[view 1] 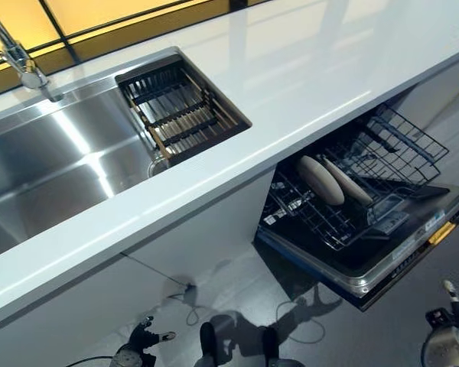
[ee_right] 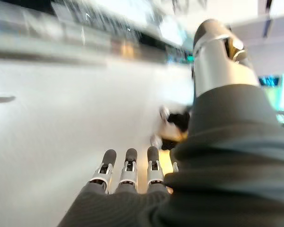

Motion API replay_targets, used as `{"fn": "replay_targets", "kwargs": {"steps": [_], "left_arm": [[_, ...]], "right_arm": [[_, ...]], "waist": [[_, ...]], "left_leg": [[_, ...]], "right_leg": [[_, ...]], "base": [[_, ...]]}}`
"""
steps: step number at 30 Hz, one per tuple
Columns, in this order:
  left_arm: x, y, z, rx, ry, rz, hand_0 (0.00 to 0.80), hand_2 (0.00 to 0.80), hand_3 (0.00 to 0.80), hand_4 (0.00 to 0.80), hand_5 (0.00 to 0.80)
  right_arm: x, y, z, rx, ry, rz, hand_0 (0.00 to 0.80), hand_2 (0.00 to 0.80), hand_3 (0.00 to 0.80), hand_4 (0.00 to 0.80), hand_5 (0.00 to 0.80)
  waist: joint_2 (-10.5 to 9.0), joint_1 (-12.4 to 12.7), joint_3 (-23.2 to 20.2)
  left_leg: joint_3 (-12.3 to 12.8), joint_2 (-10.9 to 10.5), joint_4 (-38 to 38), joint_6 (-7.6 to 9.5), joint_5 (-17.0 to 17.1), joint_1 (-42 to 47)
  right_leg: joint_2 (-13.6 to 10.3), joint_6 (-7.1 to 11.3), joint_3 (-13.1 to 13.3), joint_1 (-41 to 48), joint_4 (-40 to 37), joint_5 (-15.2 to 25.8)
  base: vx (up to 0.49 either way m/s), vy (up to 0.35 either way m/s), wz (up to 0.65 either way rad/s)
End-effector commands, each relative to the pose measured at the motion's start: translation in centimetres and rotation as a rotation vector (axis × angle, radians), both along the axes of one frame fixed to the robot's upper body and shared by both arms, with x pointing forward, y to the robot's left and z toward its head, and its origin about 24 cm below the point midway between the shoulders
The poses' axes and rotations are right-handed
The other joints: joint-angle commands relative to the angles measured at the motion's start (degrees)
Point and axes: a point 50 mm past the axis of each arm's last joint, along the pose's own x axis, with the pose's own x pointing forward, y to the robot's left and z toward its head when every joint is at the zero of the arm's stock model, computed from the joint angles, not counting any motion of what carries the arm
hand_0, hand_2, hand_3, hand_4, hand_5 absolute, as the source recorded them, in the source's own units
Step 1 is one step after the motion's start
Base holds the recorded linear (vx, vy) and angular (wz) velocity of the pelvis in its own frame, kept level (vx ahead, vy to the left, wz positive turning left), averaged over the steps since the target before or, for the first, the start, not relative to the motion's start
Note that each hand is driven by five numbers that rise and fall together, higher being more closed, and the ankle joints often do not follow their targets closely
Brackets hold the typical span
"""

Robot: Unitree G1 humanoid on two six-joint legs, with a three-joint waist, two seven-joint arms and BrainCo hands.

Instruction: Take plates into dishwasher

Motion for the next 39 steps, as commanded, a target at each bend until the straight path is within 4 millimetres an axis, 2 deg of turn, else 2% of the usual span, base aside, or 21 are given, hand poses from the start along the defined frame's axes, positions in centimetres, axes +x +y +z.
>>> {"fn": "replay_targets", "kwargs": {"steps": [1,4,8,11,13,19,20,26,34,39], "left_arm": [[-0.3,1.5,0.2,0.022,-0.014,0.057,0.0,0.0,0.0,0.0,0.0],[-0.6,1.8,0.1,0.03,0.0,0.056,0.0,0.0,0.0,0.0,0.0],[-0.4,1.9,0.2,0.041,0.002,0.039,0.0,0.0,0.0,0.0,0.0],[0.2,1.9,0.6,0.053,-0.013,0.02,0.0,0.0,0.0,0.0,0.0],[1.3,2.1,1.3,0.053,-0.046,0.004,0.0,0.0,0.0,0.0,0.0],[3.2,1.3,2.5,0.047,-0.114,-0.02,0.0,0.0,0.0,0.0,0.0],[3.8,1.2,2.9,0.048,-0.129,-0.024,0.0,0.0,0.0,0.0,0.0],[5.1,1.4,4.1,0.039,-0.182,-0.012,0.0,0.0,0.0,0.0,0.0],[6.7,2.4,6.4,0.021,-0.316,0.007,0.0,0.0,0.0,0.0,0.0],[7.0,2.7,6.9,0.025,-0.34,0.0,0.0,0.0,0.0,0.0,0.0]], "right_arm": [[-1.1,-2.3,2.4,-0.123,-0.025,-0.026,0.0,0.0,0.0,0.0,0.0],[-2.2,-2.7,1.7,-0.098,0.008,-0.031,0.0,0.0,0.0,0.0,0.0],[-2.2,-2.3,0.7,-0.041,0.021,0.005,0.0,0.0,0.0,0.0,0.0],[-1.1,-1.2,-0.3,-0.005,0.028,0.059,0.0,0.0,0.0,0.0,0.0],[0.5,0.0,-0.7,0.006,0.019,0.104,0.0,0.0,0.0,0.0,0.0],[2.7,1.2,-0.9,0.02,-0.012,0.152,0.0,0.0,0.0,0.0,0.0],[3.4,1.4,-0.7,0.023,-0.023,0.171,0.0,0.0,0.0,0.0,0.0],[3.9,1.7,-0.8,0.03,-0.025,0.232,0.0,0.0,0.0,0.0,0.0],[4.0,2.1,-1.4,0.05,-0.055,0.244,0.0,0.0,0.0,0.0,0.0],[4.3,2.2,-1.3,0.054,-0.06,0.246,0.0,0.0,0.0,0.0,0.0]], "waist": [[-3.04,-0.16,-4.83],[-3.53,-0.28,-5.68],[-3.48,0.12,-5.76],[-3.11,0.65,-5.03],[-2.25,1.37,-3.87],[-0.25,2.42,-2.29],[0.18,2.74,-2.02],[0.9,3.26,-1.24],[1.28,4.71,0.73],[1.35,5.44,1.34]], "left_leg": [[3.29,-0.16,5.37,0.53,-6.02,0.68],[4.0,-0.14,5.28,0.57,-6.43,1.17],[4.38,-0.1,5.74,0.73,-6.65,0.97],[4.35,-0.16,6.52,1.02,-6.65,0.2],[4.09,-0.31,7.55,1.15,-6.25,-1.37],[2.68,-0.56,8.73,1.09,-5.46,-4.03],[2.32,-0.55,9.37,1.02,-5.37,-4.69],[1.54,-0.21,13.6,0.6,-5.99,-7.18],[0.9,0.7,24.98,0.77,-9.34,-13.61],[-0.08,0.54,29.43,0.91,-10.9,-16.5]], "right_leg": [[-1.38,1.72,4.81,-5.13,3.4,4.79],[-1.3,2.05,5.38,-4.87,2.86,5.07],[-1.48,2.23,5.41,-5.18,3.18,5.17],[-1.77,2.18,5.18,-5.94,4.07,5.08],[-2.03,1.85,4.73,-7.13,5.32,4.82],[-2.11,1.08,3.58,-8.73,7.06,3.86],[-2.1,0.78,3.05,-9.04,7.57,3.54],[-2.12,-0.52,1.21,-9.82,9.84,2.08],[-1.95,-3.65,-2.19,-13.84,19.09,-2.4],[-1.31,-4.78,-3.02,-16.05,23.73,-4.87]], "base": [[0.022,0.028,-0.13],[0.033,0.007,-0.16],[0.018,-0.029,-0.06],[-0.017,-0.079,-0.01],[-0.076,-0.074,-0.01],[-0.063,-0.093,0.02],[-0.026,-0.1,0.05],[-0.009,-0.123,0.1],[-0.024,-0.147,0.22],[0.005,-0.094,0.15]]}}
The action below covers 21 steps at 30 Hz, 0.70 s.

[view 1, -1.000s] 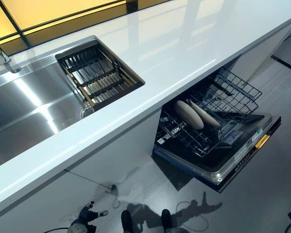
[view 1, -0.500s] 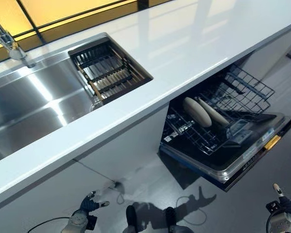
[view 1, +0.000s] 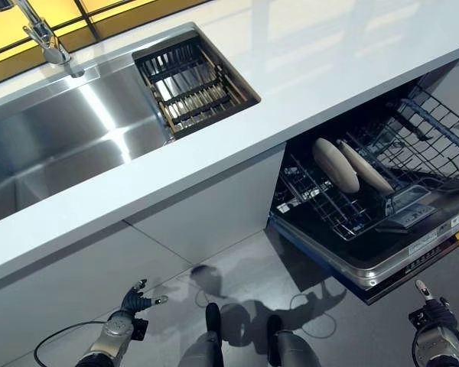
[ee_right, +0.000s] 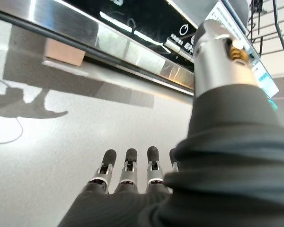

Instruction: Take plates into dishwasher

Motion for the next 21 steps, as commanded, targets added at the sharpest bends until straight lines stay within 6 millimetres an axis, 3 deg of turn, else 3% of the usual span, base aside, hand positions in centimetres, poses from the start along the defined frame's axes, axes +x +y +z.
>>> {"fn": "replay_targets", "kwargs": {"steps": [1,13,21], "left_arm": [[1.1,1.1,1.8,-0.007,-0.1,0.036,0.0,0.0,0.0,0.0,0.0],[1.1,1.9,2.4,0.0,-0.126,0.049,0.0,0.0,0.0,0.0,0.0],[0.2,1.7,1.5,-0.004,-0.098,0.049,0.0,0.0,0.0,0.0,0.0]], "right_arm": [[-0.3,-1.3,1.1,-0.054,-0.044,-0.038,0.0,0.0,0.0,0.0,0.0],[1.7,-0.6,2.1,-0.044,-0.141,0.011,0.0,0.0,0.0,0.0,0.0],[4.5,-0.2,4.7,-0.074,-0.287,0.115,0.0,0.0,0.0,0.0,0.0]], "waist": [[-1.35,0.07,-0.87],[0.14,1.3,-0.39],[1.18,1.86,-0.72]], "left_leg": [[0.72,-1.5,12.32,3.69,-7.86,-2.59],[0.73,-2.99,19.99,5.18,-9.78,-9.27],[0.56,-3.65,19.88,5.34,-9.52,-9.23]], "right_leg": [[0.12,0.48,0.97,1.08,-3.77,7.2],[-0.38,-0.56,1.2,-6.4,7.32,3.65],[-0.73,-0.76,1.23,-7.19,8.66,3.12]], "base": [[-0.009,-0.06,0.14],[-0.002,-0.013,0.04],[0.023,0.027,0.01]]}}
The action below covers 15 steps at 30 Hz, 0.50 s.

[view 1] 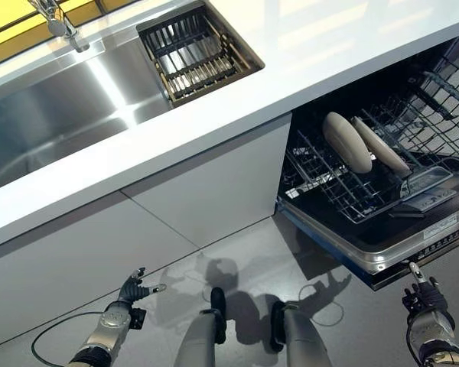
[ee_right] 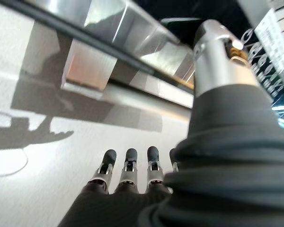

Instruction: Take plates into dishwasher

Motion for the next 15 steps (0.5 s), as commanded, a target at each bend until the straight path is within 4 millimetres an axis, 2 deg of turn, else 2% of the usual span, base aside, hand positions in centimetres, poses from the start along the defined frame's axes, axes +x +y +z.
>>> {"fn": "replay_targets", "kwargs": {"steps": [1,9,11,15], "left_arm": [[-0.9,0.9,0.0,-0.002,-0.036,0.039,0.0,0.0,0.0,0.0,0.0],[-2.5,0.2,-1.8,-0.004,0.036,0.047,0.0,0.0,0.0,0.0,0.0],[-3.0,0.2,-2.4,-0.006,0.061,0.056,0.0,0.0,0.0,0.0,0.0],[-3.5,-0.2,-3.1,-0.011,0.093,0.058,0.0,0.0,0.0,0.0,0.0]], "right_arm": [[2.1,-0.8,3.7,-0.088,-0.179,0.046,0.0,0.0,0.0,0.0,0.0],[5.4,1.2,7.4,-0.143,-0.375,0.192,0.0,0.0,0.0,0.0,0.0],[6.7,1.9,9.2,-0.163,-0.417,0.239,0.0,0.0,0.0,0.0,0.0],[7.9,2.3,11.3,-0.187,-0.45,0.268,0.0,0.0,0.0,0.0,0.0]], "waist": [[-0.16,1.79,-2.52],[0.2,1.81,-2.93],[0.09,1.7,-3.2],[0.01,1.71,-3.61]], "left_leg": [[1.56,-3.08,4.68,5.36,-4.47,0.79],[1.45,-3.31,2.0,4.84,-3.2,2.67],[1.75,-3.29,1.45,4.63,-2.96,3.33],[1.96,-3.19,0.81,4.41,-2.59,4.02]], "right_leg": [[1.31,0.11,1.33,1.26,-4.12,7.4],[1.25,0.38,1.26,2.45,-6.55,8.53],[1.01,0.52,1.36,3.04,-7.82,9.15],[0.87,0.76,1.47,3.59,-9.0,9.89]], "base": [[0.006,0.049,-0.01],[0.005,0.049,-0.03],[0.015,0.075,-0.04],[0.024,0.056,-0.13]]}}
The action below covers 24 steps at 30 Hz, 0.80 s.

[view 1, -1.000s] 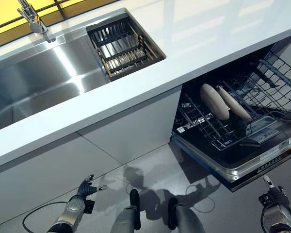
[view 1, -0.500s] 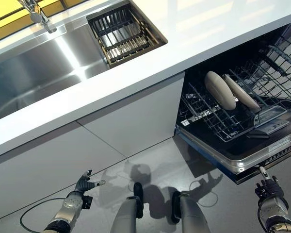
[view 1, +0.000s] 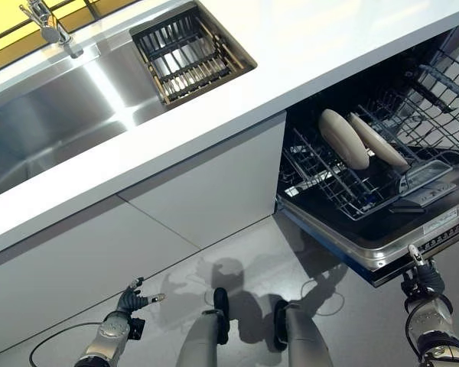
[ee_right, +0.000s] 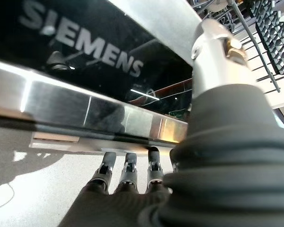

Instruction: Take plates into dishwasher

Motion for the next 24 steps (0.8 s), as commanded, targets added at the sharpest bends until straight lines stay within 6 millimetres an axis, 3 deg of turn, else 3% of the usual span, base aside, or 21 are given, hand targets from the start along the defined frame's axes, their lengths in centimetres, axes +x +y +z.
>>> {"fn": "replay_targets", "kwargs": {"steps": [1,14,24], "left_arm": [[-1.2,0.1,-0.7,0.012,0.014,0.026,0.0,0.0,0.0,0.0,0.0],[-1.2,-1.6,-1.4,-0.005,0.033,-0.009,0.0,0.0,0.0,0.0,0.0],[-1.2,-2.4,-1.7,-0.012,0.052,-0.035,0.0,0.0,0.0,0.0,0.0]], "right_arm": [[6.1,2.2,8.9,-0.149,-0.32,0.188,0.0,0.0,0.0,0.0,0.0],[9.5,5.3,13.8,-0.263,-0.347,0.34,0.0,0.0,0.0,0.0,0.0],[10.7,6.2,14.5,-0.32,-0.237,0.426,0.0,0.0,0.0,0.0,0.0]], "waist": [[-1.71,1.95,-3.47],[-1.5,2.72,-3.3],[-1.7,3.65,-3.14]], "left_leg": [[1.28,-2.89,2.93,4.02,-2.83,2.49],[1.04,-3.11,-0.97,3.48,-0.38,4.45],[0.26,-3.13,-3.38,3.23,0.91,5.65]], "right_leg": [[0.87,0.53,0.79,3.21,-7.8,8.8],[0.17,1.98,1.2,4.72,-12.49,11.88],[-0.35,2.84,2.02,6.26,-15.63,13.49]], "base": [[0.019,0.057,-0.15],[-0.007,0.041,-0.1],[0.017,0.016,-0.06]]}}
